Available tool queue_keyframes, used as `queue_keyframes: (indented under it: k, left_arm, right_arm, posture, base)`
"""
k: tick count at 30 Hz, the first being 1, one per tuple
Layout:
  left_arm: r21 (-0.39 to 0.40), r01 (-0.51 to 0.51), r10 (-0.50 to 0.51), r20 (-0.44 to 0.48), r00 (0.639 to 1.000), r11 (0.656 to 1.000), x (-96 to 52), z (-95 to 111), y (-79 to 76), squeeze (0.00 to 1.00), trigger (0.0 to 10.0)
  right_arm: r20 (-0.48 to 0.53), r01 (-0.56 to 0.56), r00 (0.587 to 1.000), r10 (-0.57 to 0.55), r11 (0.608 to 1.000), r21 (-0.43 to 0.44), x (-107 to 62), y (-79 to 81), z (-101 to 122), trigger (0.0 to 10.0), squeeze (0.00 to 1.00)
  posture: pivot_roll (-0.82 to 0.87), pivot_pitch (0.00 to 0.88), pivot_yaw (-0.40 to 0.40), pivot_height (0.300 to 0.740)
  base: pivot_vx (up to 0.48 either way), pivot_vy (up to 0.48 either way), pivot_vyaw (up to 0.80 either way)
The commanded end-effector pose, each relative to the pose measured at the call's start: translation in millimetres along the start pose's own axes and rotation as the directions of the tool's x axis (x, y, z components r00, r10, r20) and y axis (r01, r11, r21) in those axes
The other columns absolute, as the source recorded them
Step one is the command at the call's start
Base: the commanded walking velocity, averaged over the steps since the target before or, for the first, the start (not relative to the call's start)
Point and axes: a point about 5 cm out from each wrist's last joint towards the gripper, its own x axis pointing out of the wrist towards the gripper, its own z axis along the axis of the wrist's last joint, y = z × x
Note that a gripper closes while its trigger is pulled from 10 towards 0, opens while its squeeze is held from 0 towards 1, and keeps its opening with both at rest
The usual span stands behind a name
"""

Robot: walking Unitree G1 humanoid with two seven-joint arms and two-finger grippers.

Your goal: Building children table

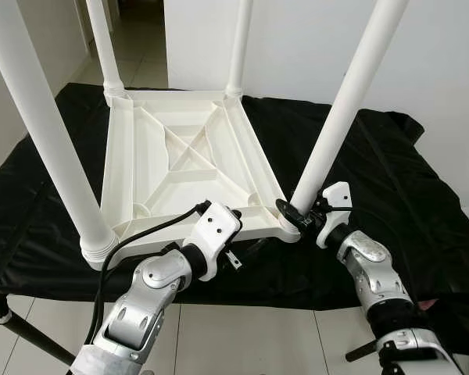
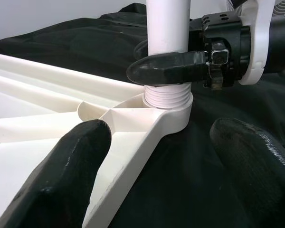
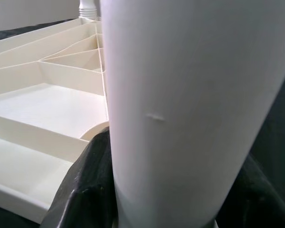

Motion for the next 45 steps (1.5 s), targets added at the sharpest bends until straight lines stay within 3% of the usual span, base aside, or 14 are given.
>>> queue_keyframes:
  k: [1, 8, 11, 19, 20, 22, 23, 29, 32, 33, 34, 35, 36, 45]
  left_arm:
    - [-0.005, -0.02, 0.02, -0.001, 1.0, 1.0, 1.0, -0.4, -0.7, 0.0, 10.0]
    - [0.005, -0.032, 0.032, 0.006, 0.999, 0.999, 2.8, 1.8, 3.0, 0.0, 10.0]
    - [0.011, -0.047, 0.047, 0.011, 0.999, 0.999, 4.7, 3.0, 7.4, 0.0, 10.0]
    - [0.014, -0.072, 0.071, 0.014, 0.997, 0.997, 6.5, 3.9, 13.6, 0.0, 10.0]
    - [0.016, -0.075, 0.075, 0.015, 0.997, 0.997, 6.9, 4.5, 14.9, 0.0, 10.0]
    - [0.018, -0.077, 0.077, 0.016, 0.997, 0.997, 7.2, 4.9, 15.6, 0.0, 10.0]
    - [0.022, -0.079, 0.079, 0.018, 0.997, 0.997, 7.3, 6.0, 17.2, 0.0, 10.0]
    - [0.029, -0.105, 0.104, 0.031, 0.994, 0.994, 6.2, 10.5, 26.6, 0.0, 10.0]
    - [0.028, -0.108, 0.107, 0.032, 0.994, 0.994, 5.8, 10.3, 26.9, 0.0, 10.0]
    - [0.027, -0.108, 0.107, 0.031, 0.994, 0.994, 5.7, 9.6, 26.8, 0.0, 10.0]
    - [0.025, -0.108, 0.107, 0.03, 0.994, 0.994, 5.7, 8.9, 26.8, 0.0, 10.0]
    - [0.025, -0.108, 0.107, 0.03, 0.994, 0.994, 5.7, 8.9, 26.8, 0.0, 10.0]
    - [0.026, -0.11, 0.109, 0.028, 0.994, 0.994, 7.2, 8.5, 28.0, 0.0, 10.0]
    - [0.024, -0.107, 0.106, 0.036, 0.994, 0.994, 10.3, 11.6, 30.3, 0.0, 10.0]
  right_arm:
    - [-0.035, 0.062, 0.997, -0.064, 0.997, -0.054, -4.0, -4.5, -1.5, 10.0, 0.0]
    - [-0.011, 0.211, 0.977, -0.211, 0.977, 0.003, -5.1, 18.6, 0.7, 10.0, 0.0]
    - [-0.04, 0.387, 0.922, -0.386, 0.922, 0.004, -7.1, 28.5, -3.5, 10.0, 0.0]
    - [-0.049, 0.447, 0.894, -0.446, 0.894, 0.027, -7.6, 41.6, -4.8, 10.0, 0.0]
    - [-0.057, 0.462, 0.886, -0.46, 0.886, 0.037, -7.7, 43.7, -4.8, 10.0, 0.15]
    - [-0.063, 0.472, 0.881, -0.469, 0.881, 0.04, -7.9, 44.8, -4.6, 10.0, 0.15]
    - [-0.058, 0.467, 0.884, -0.464, 0.883, 0.057, -6.9, 46.9, -2.1, 10.0, 1.0]
    - [-0.006, 0.467, 0.884, -0.468, 0.88, 0.087, -5.8, 45.4, 13.1, 10.0, 1.0]
    - [0.012, 0.404, 0.914, -0.406, 0.911, 0.077, -5.0, 43.2, 16.0, 10.0, 1.0]
    - [0.015, 0.361, 0.931, -0.364, 0.929, 0.084, -5.3, 39.4, 17.1, 10.0, 0.83]
    - [0.018, 0.317, 0.947, -0.32, 0.944, 0.088, -5.7, 35.7, 18.0, 10.0, 0.0]
    - [0.018, 0.317, 0.947, -0.32, 0.944, 0.088, -5.7, 35.7, 18.0, 10.0, 0.0]
    - [0.034, 0.146, 0.989, -0.146, 0.989, 0.001, -7.1, 28.5, 21.8, 10.0, 0.0]
    - [0.007, -0.139, 0.99, 0.141, 0.985, -0.098, -9.6, 16.5, 26.8, 10.0, 0.0]
  posture:
    - [-0.03, 0.0, -0.089, 0.74]
    - [-0.04, 0.0, -0.082, 0.74]
    - [-0.04, 0.0, -0.083, 0.74]
    - [-0.04, 0.0, -0.078, 0.74]
    - [-0.04, 0.0, -0.078, 0.74]
    - [-0.04, 0.0, -0.078, 0.74]
    - [-0.04, 0.0, -0.08, 0.74]
    - [-0.04, 0.0, -0.078, 0.74]
    - [-0.04, 0.0, -0.077, 0.74]
    - [-0.05, 0.0, -0.077, 0.74]
    - [-0.05, 0.0, -0.076, 0.74]
    - [-0.05, 0.0, -0.076, 0.74]
    - [-0.06, 0.0, -0.071, 0.74]
    - [-0.06, 0.0, -0.047, 0.74]
  base:
    - [0.0, 0.0, 0.0]
    - [0.0, 0.0, 0.0]
    - [0.0, 0.0, 0.0]
    - [0.0, 0.0, 0.0]
    - [0.0, 0.0, 0.0]
    - [0.0, 0.0, 0.0]
    - [0.0, 0.0, 0.0]
    - [0.0, 0.0, 0.0]
    - [0.0, 0.0, 0.0]
    - [0.0, 0.0, 0.0]
    - [0.0, 0.0, 0.0]
    - [0.0, 0.0, 0.0]
    - [0.0, 0.0, 0.0]
    - [0.0, 0.0, 0.0]
